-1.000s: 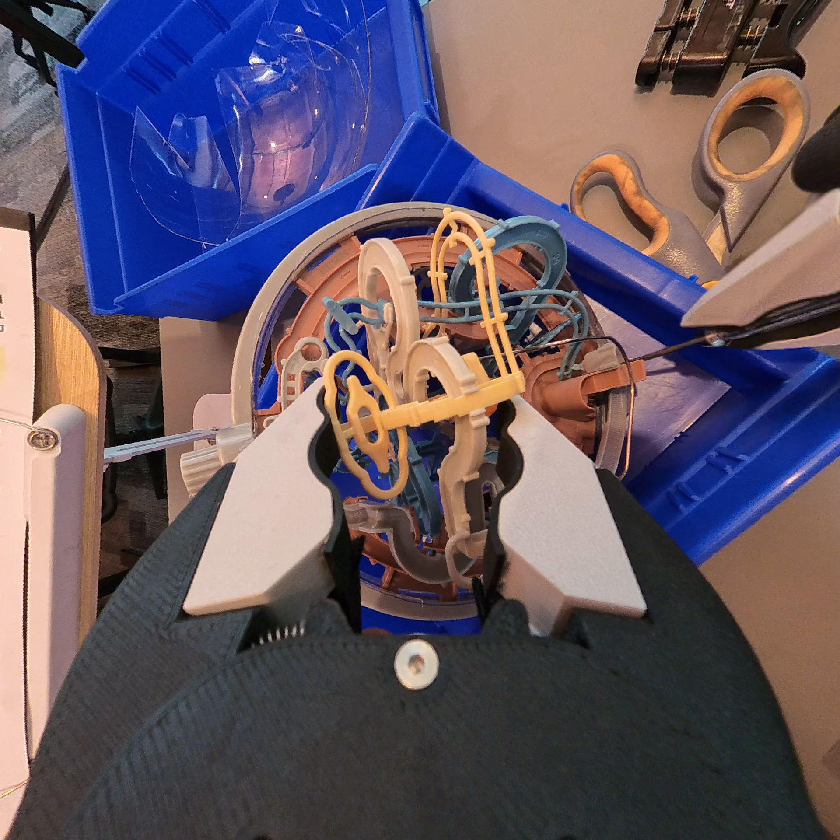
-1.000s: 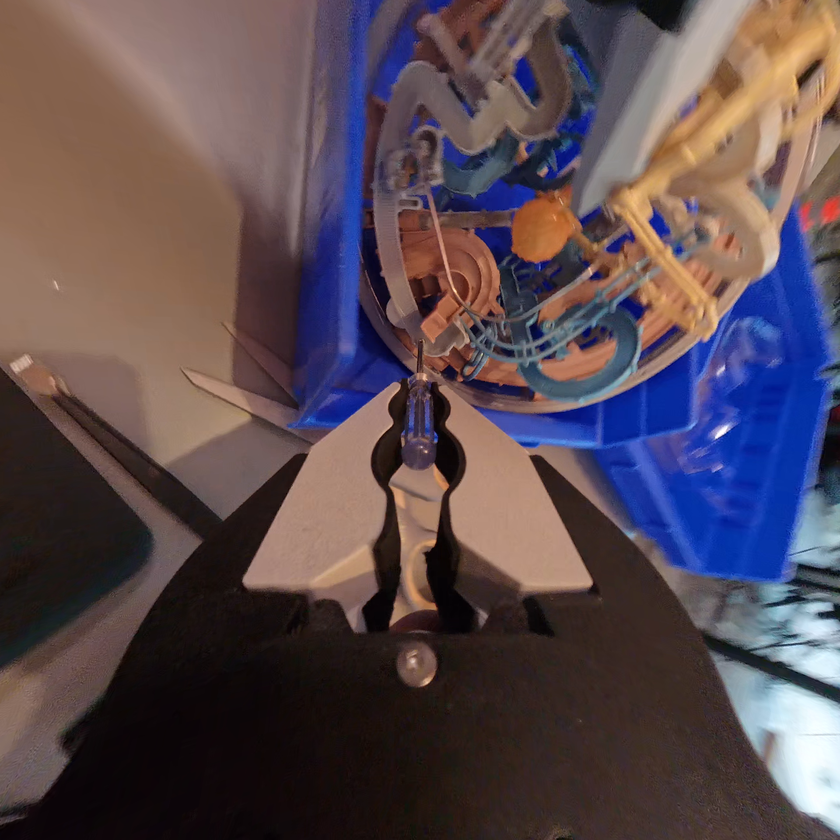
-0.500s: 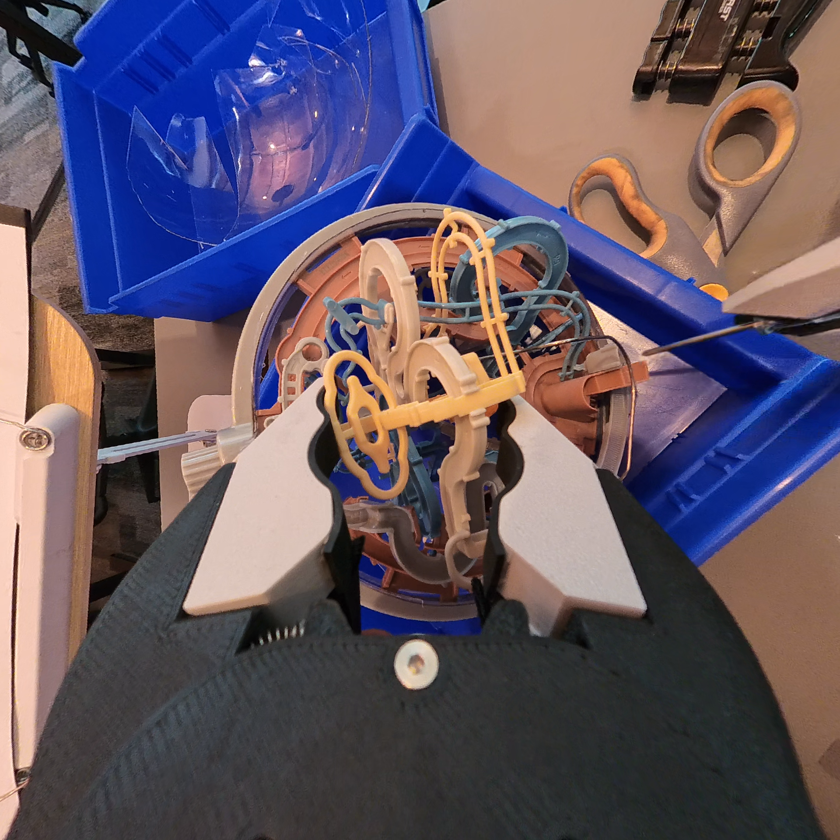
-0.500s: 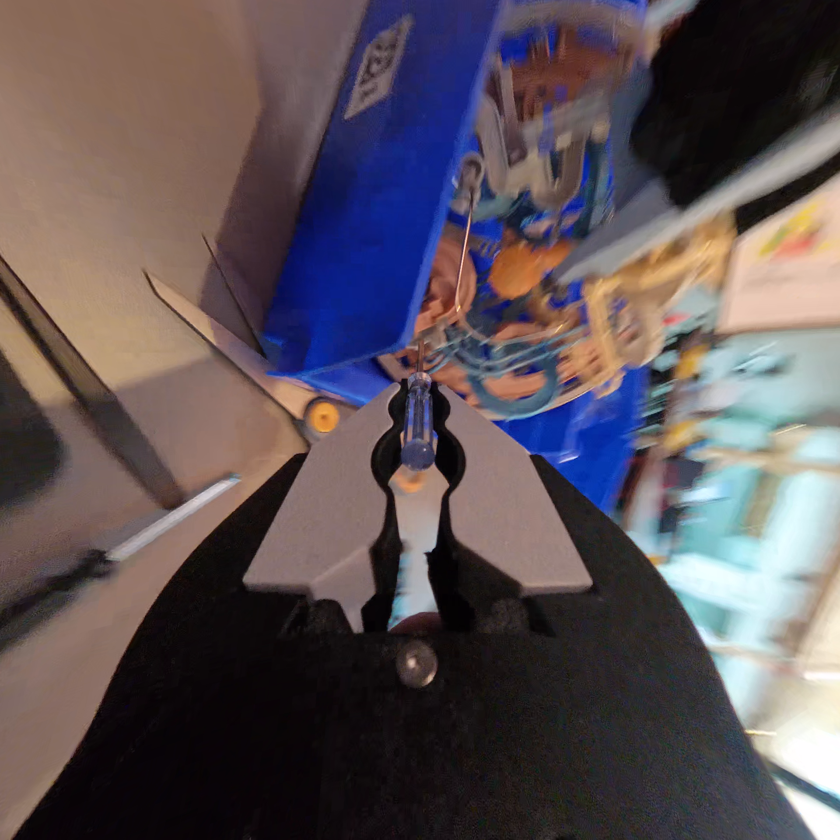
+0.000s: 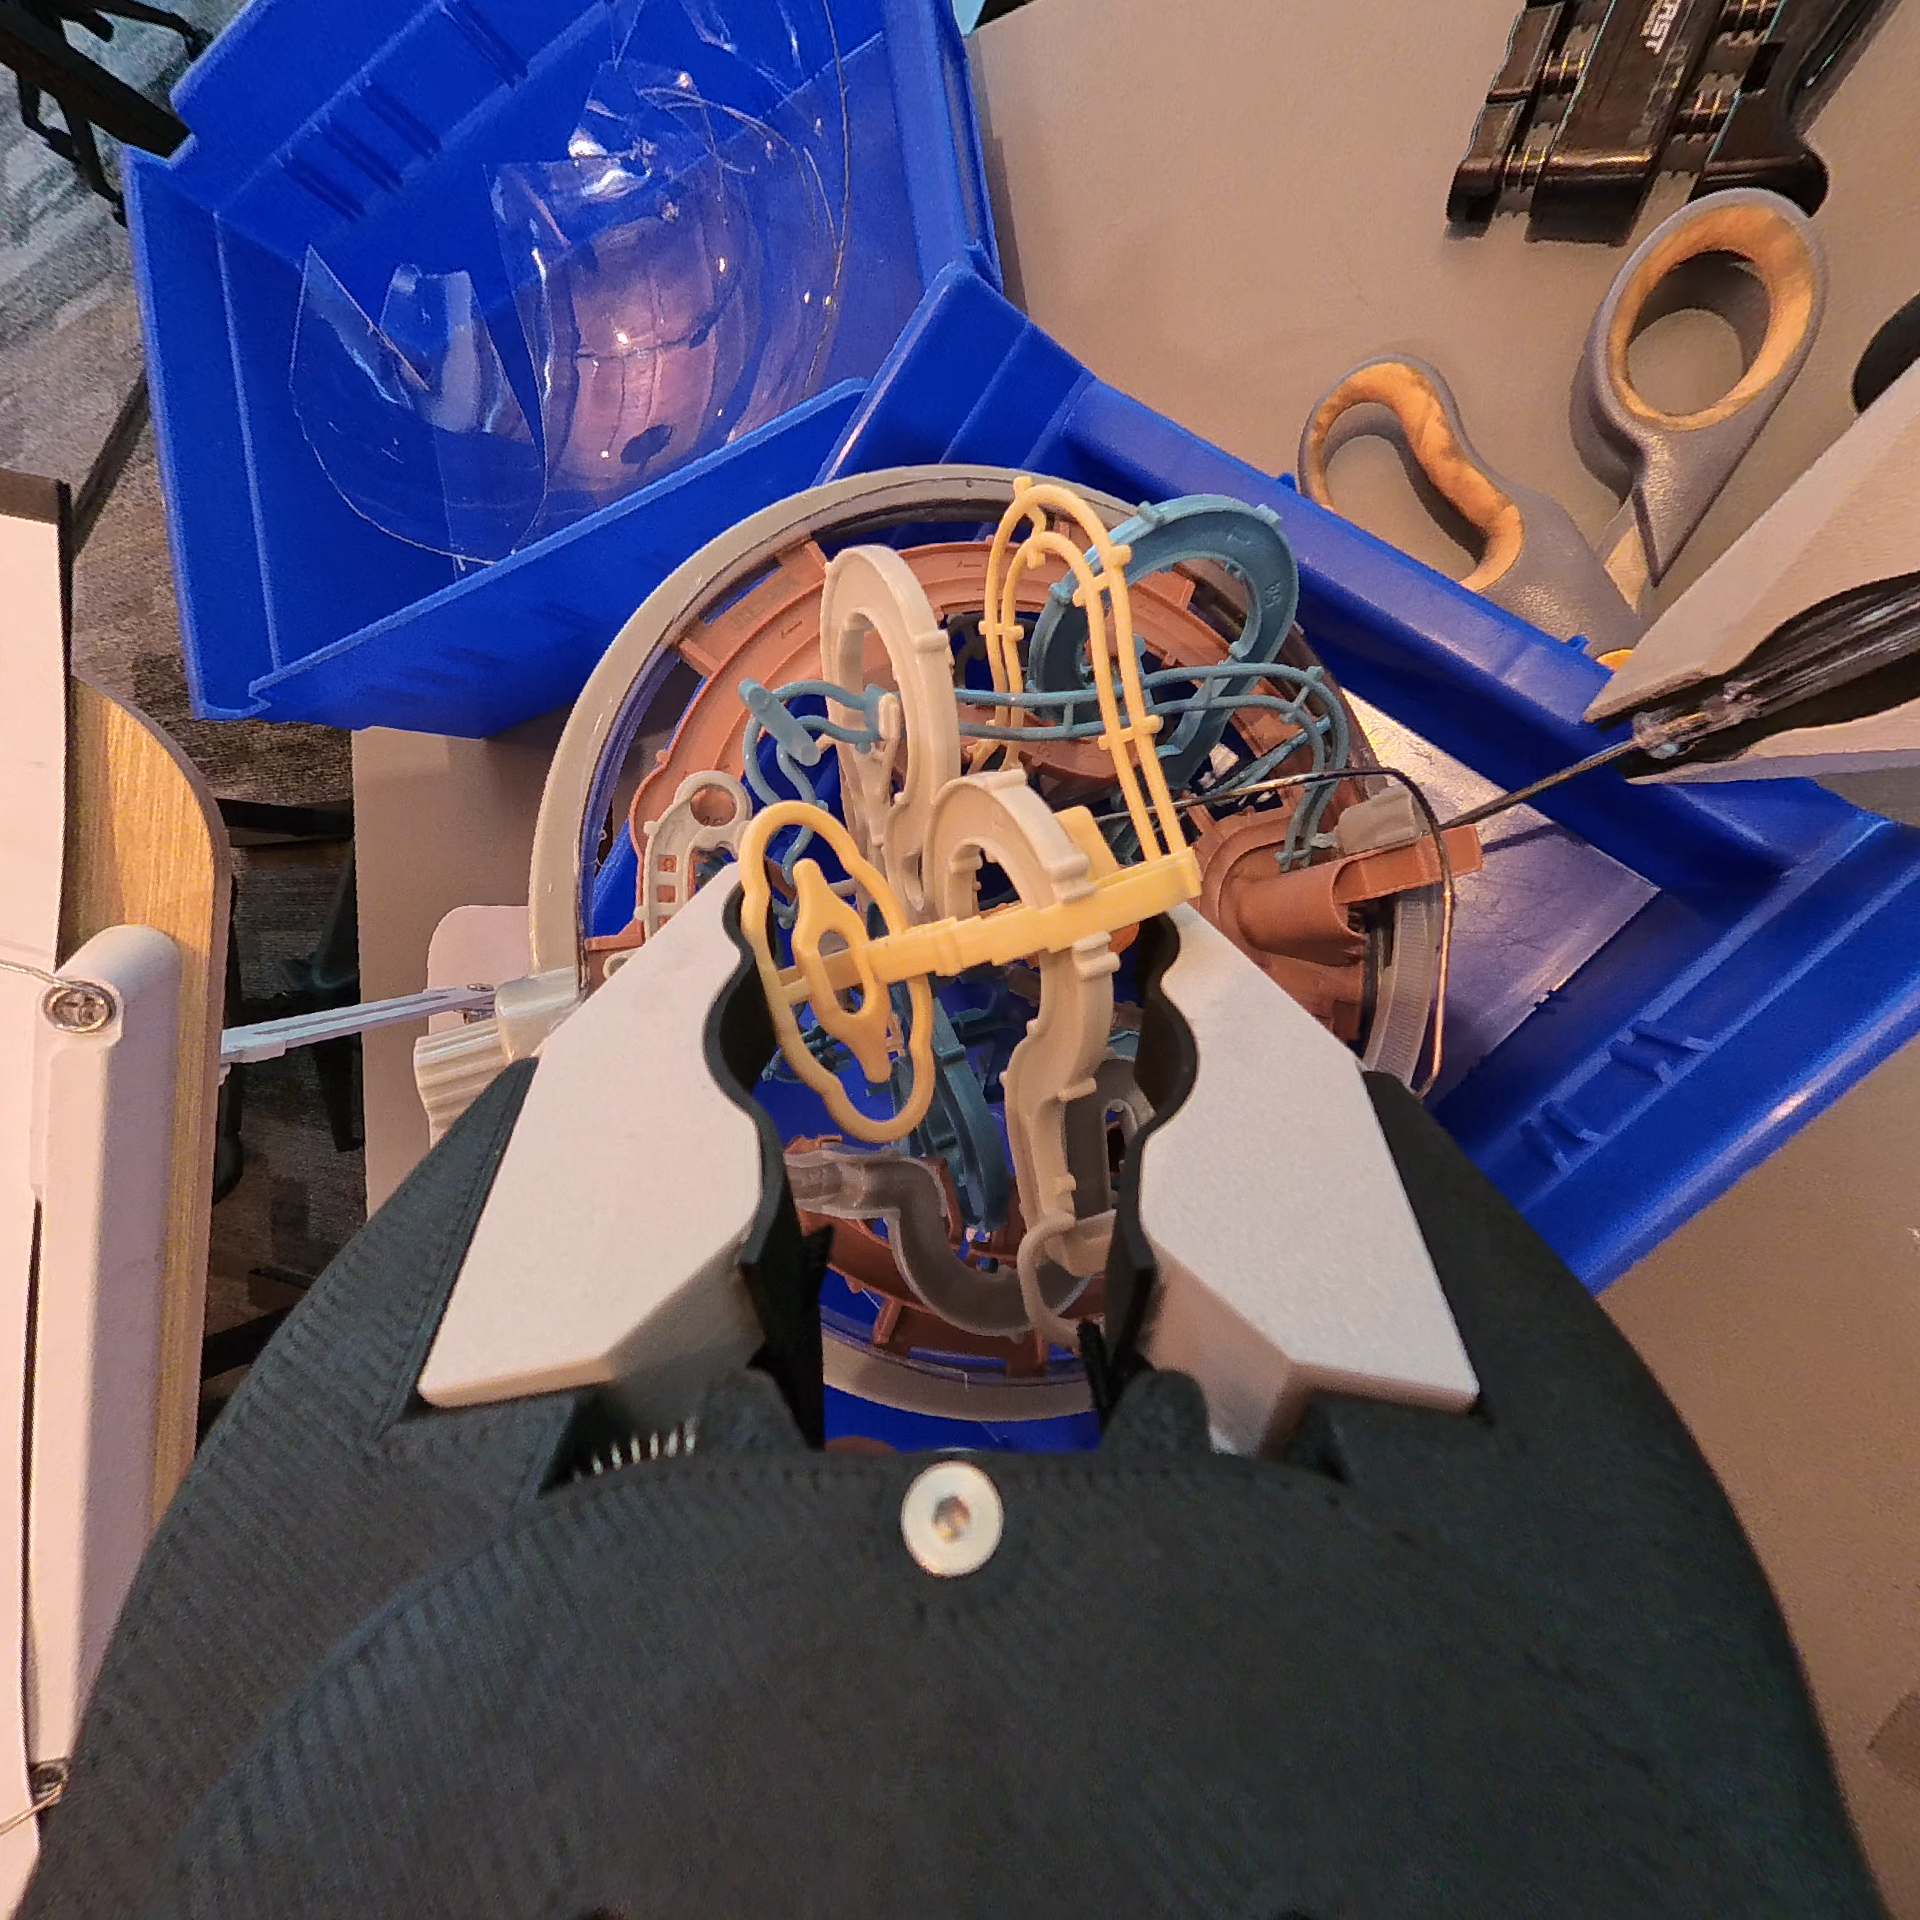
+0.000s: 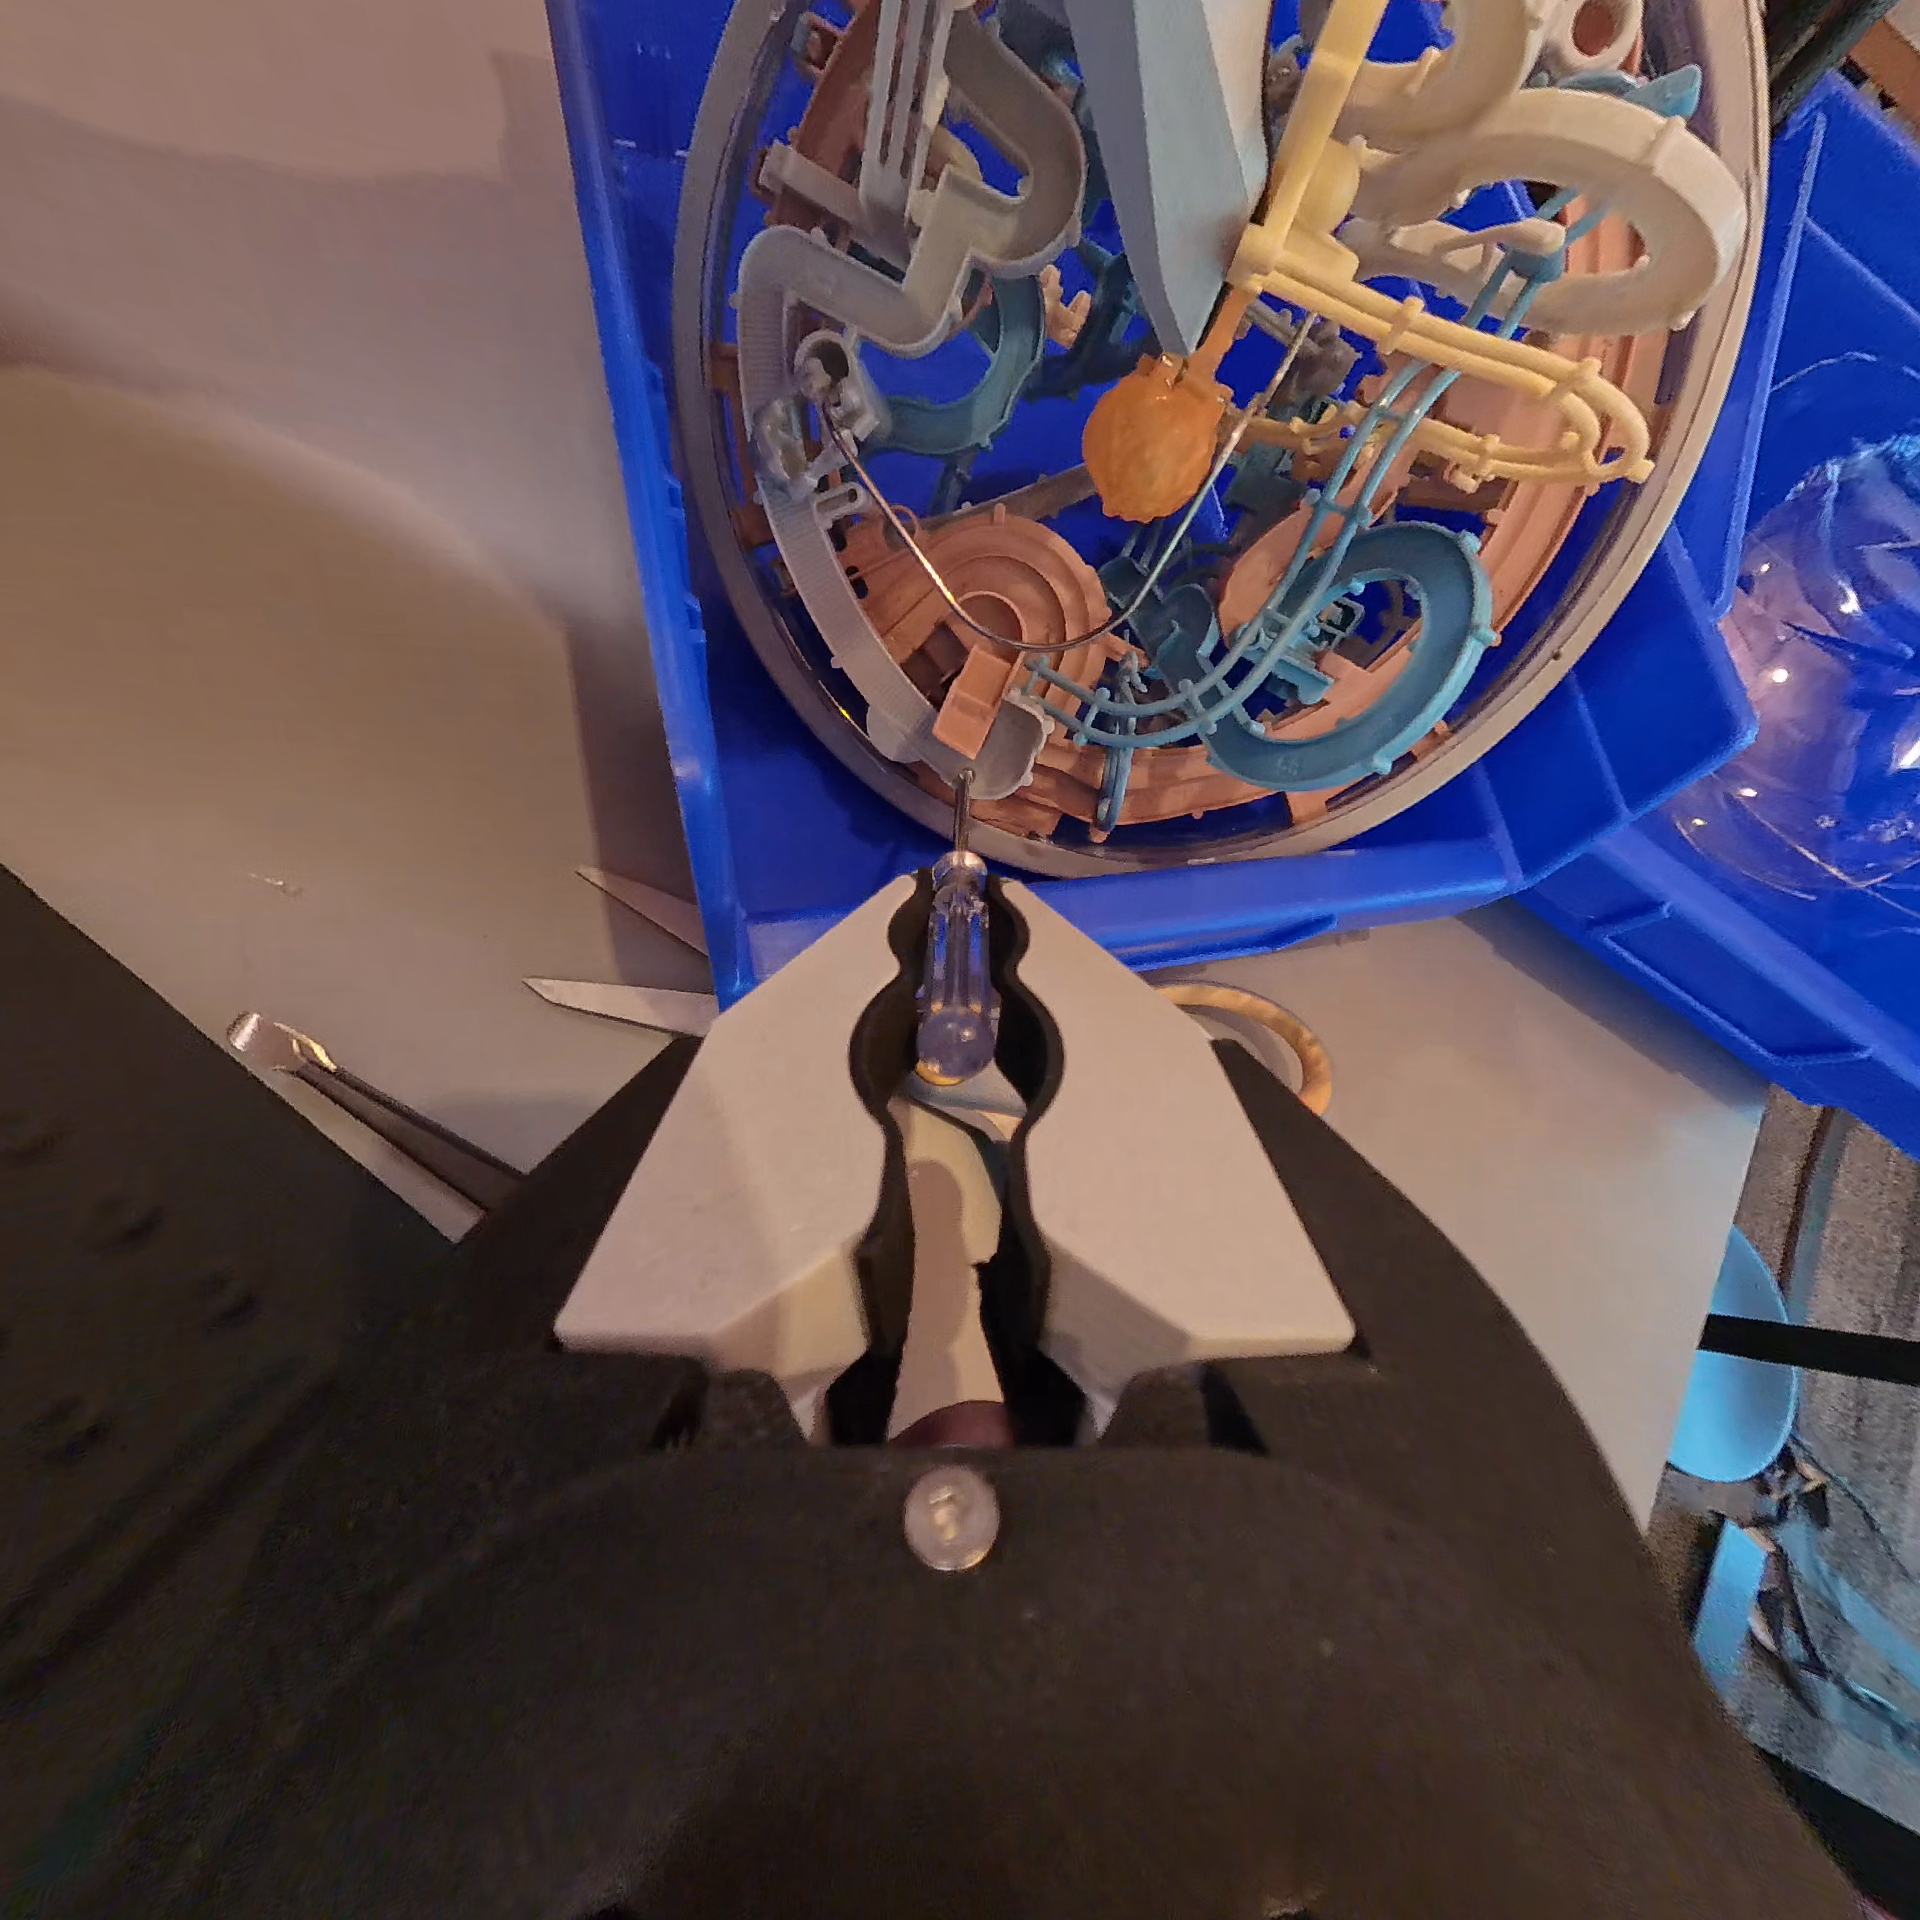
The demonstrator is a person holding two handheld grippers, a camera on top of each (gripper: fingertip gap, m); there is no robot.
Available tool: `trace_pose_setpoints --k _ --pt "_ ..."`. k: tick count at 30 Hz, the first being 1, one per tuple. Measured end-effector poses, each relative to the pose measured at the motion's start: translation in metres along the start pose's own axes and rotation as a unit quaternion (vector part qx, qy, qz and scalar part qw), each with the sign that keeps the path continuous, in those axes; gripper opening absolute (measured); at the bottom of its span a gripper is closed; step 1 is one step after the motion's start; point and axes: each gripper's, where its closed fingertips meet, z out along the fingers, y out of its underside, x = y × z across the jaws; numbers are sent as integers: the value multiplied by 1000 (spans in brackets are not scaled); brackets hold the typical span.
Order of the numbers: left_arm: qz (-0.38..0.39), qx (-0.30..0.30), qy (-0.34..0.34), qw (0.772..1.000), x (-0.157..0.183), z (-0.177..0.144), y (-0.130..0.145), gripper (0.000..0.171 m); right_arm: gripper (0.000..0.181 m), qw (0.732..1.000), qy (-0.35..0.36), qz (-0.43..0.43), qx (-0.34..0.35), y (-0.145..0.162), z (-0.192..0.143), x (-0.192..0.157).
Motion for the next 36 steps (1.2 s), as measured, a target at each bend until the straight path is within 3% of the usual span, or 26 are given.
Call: trace_pose_setpoints --k 19,25,29,30,32,35,36 --pt "0 1 0 1000 0 0 -1 68 7 999 26 41 -8 0 3 -2" --pt "2 -3 -4 1000 0 0 -1 68 5 997 48 -34 -52 0 2 -2" --pt "4 -5 -7 1000 0 0 -1 67 6 981 45 -173 -76 -4 4 -1" --pt "4 -5 -7 1000 0 0 -1 68 6 965 51 -244 -83 -5 4 -1" --pt "5 -5 -8 1000 0 1 -1 68 6 904 66 -412 -91 -9 7 -4" --pt "3 -6 -12 1000 -2 1 -1 68 5 764 93 -632 -90 -11 9 -7" --pt "2 -5 -11 1000 -2 1 -1 68 5 737 87 -664 -97 -10 8 -7"
